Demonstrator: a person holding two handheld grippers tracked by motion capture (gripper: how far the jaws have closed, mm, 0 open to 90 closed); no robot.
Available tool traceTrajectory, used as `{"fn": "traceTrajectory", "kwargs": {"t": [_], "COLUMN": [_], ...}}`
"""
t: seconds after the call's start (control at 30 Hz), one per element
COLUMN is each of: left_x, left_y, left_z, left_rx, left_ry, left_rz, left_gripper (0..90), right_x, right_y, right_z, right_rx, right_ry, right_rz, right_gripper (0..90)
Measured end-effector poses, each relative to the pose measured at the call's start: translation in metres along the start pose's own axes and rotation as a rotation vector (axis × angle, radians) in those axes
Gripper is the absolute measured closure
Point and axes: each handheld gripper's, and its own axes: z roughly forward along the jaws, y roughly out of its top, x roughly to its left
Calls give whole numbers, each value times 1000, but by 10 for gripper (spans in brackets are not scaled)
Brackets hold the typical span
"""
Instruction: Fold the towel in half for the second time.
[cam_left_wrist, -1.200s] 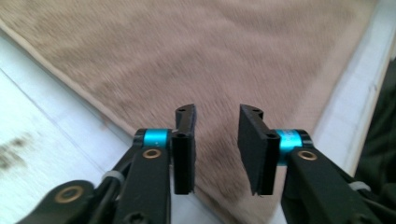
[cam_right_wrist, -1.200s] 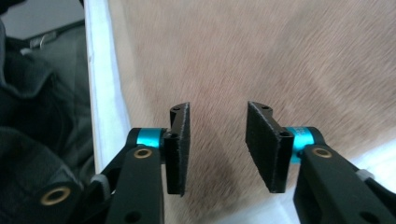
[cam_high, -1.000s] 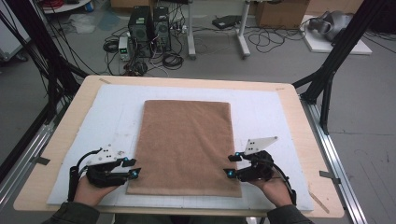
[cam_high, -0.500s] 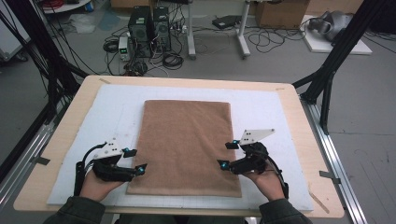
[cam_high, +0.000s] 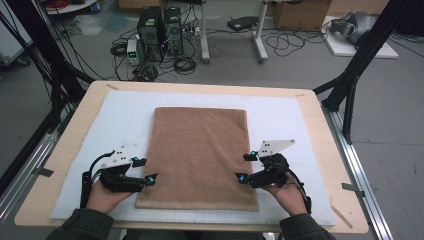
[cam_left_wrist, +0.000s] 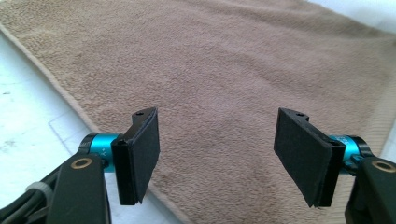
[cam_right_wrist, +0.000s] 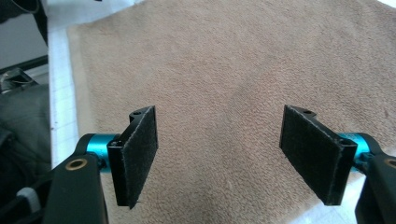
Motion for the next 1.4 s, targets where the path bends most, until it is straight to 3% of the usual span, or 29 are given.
{"fn": "traceTrajectory", "kwargs": {"t": [0.2, 0.37, 0.47, 0.7, 0.77, 0.87, 0.93, 1.0, 1.07, 1.13, 1.37, 1.4], "left_x": [10, 23, 34, 57, 68, 83, 89, 92, 93, 95, 107, 109], "left_y": [11, 19, 23, 42, 48, 54, 53, 51, 49, 48, 39, 37], "left_z": [-2, 1, 5, 13, 20, 32, 38, 44, 47, 49, 68, 72], "left_rx": [-11, -23, -35, -40, -48, -26, -26, -21, -4, 0, 12, 32], "left_ry": [14, 43, 58, 111, 120, 151, 170, 177, 179, 184, 197, 210], "left_rz": [3, 1, -33, -50, -81, -101, -115, -119, -111, -123, -195, -201], "left_gripper": [319, 321, 326, 371, 378, 385, 394, 396, 396, 402, 425, 431], "right_x": [-8, -22, -35, -64, -74, -94, -103, -109, -109, -109, -120, -122], "right_y": [4, 12, 15, 36, 44, 50, 47, 42, 38, 34, 22, 21], "right_z": [0, 4, 8, 14, 14, 18, 23, 29, 34, 35, 50, 52], "right_rx": [11, 38, 43, 76, 78, 83, 78, 109, 128, 110, 148, 150], "right_ry": [-22, -56, -81, -131, -153, -177, -194, -205, -218, -220, -256, -257], "right_rz": [-10, -17, -6, -2, -7, 41, 62, 95, 93, 96, 129, 127], "right_gripper": [269, 271, 278, 292, 308, 312, 325, 320, 324, 329, 359, 370]}}
